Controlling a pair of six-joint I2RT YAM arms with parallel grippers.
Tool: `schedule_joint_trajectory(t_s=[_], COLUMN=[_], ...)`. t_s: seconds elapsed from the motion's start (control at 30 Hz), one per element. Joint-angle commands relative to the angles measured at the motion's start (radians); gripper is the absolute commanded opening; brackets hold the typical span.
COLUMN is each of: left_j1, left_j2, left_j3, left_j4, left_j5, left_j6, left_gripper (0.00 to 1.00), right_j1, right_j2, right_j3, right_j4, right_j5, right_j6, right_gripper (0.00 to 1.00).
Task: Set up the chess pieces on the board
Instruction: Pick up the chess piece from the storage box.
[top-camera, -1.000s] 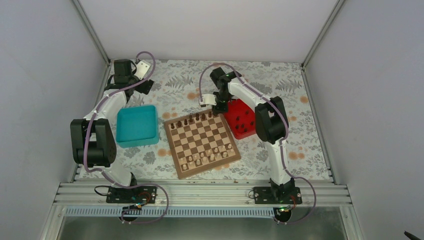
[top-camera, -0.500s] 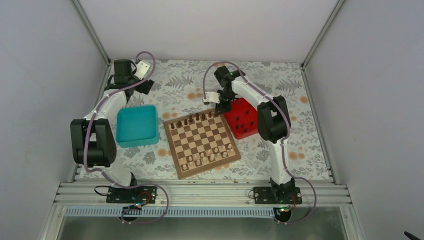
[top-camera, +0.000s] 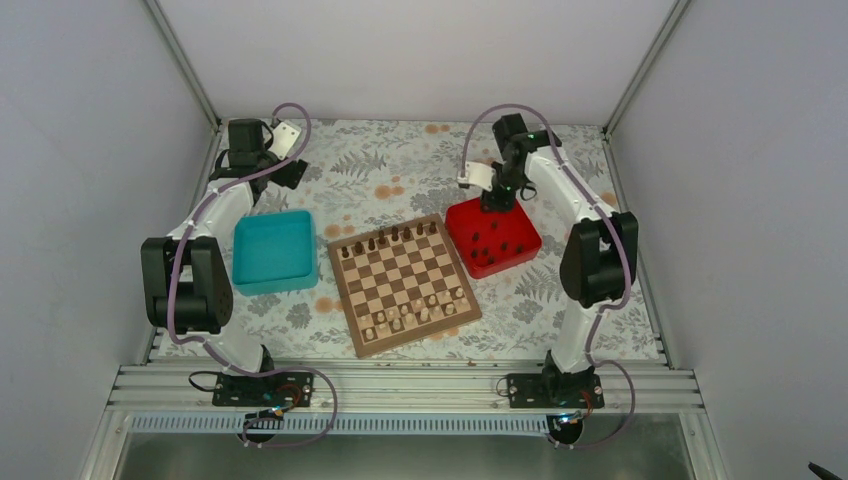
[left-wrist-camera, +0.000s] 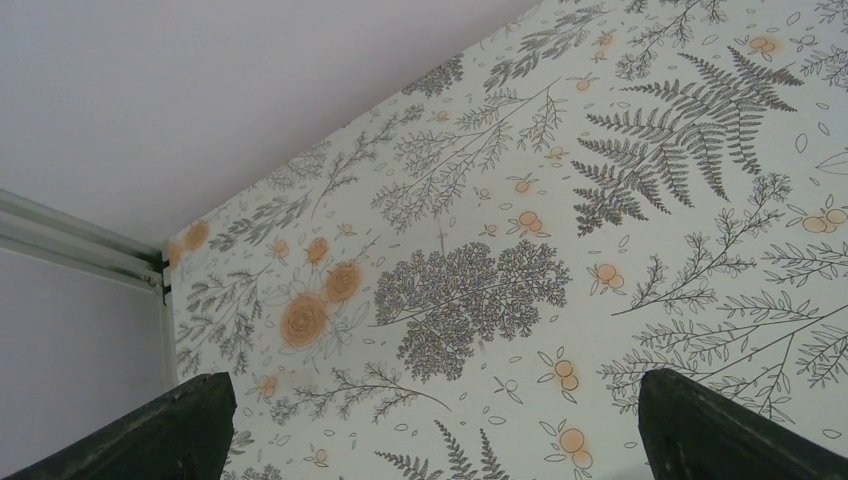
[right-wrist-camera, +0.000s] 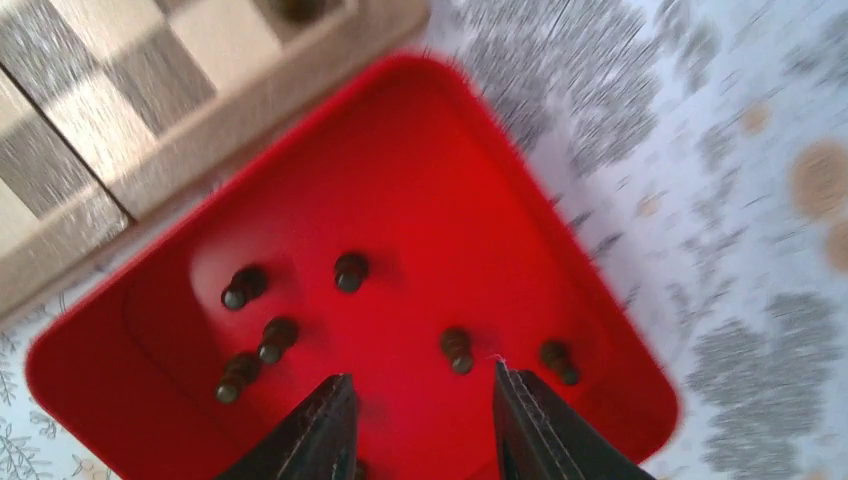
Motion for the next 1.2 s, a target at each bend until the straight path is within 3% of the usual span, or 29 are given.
schedule_joint_trajectory(t_s=[0.0, 0.27, 0.67, 1.17], left_j1=[-0.002, -0.007, -0.009, -0.009], left_j2=[0.024, 0.033, 0.033, 0.027], left_j3=[0.001, 0.023, 0.018, -0.006], left_j4=[0.018, 0.005, 0.002, 0.019], left_j5=[0.000, -0.016, -0.012, -0.013], left_j6=[-0.002, 0.001, 0.006, 0.008], left_gripper=[1.00, 1.00, 1.00, 1.00], right_j1=[-0.016, -0.014, -0.013, -0.014], right_j2=[0.018, 0.071, 0.168, 0.145], right_j3=[-0.131, -0.192, -0.152, -0.141], right_j4=[0.060, 0.196, 0.150, 0.093], right_j5=[0.028, -0.029, -0.064, -0.085], right_j6=[-0.001, 0.024, 0.030, 0.035], right_gripper=[0.37, 0.36, 0.36, 0.34])
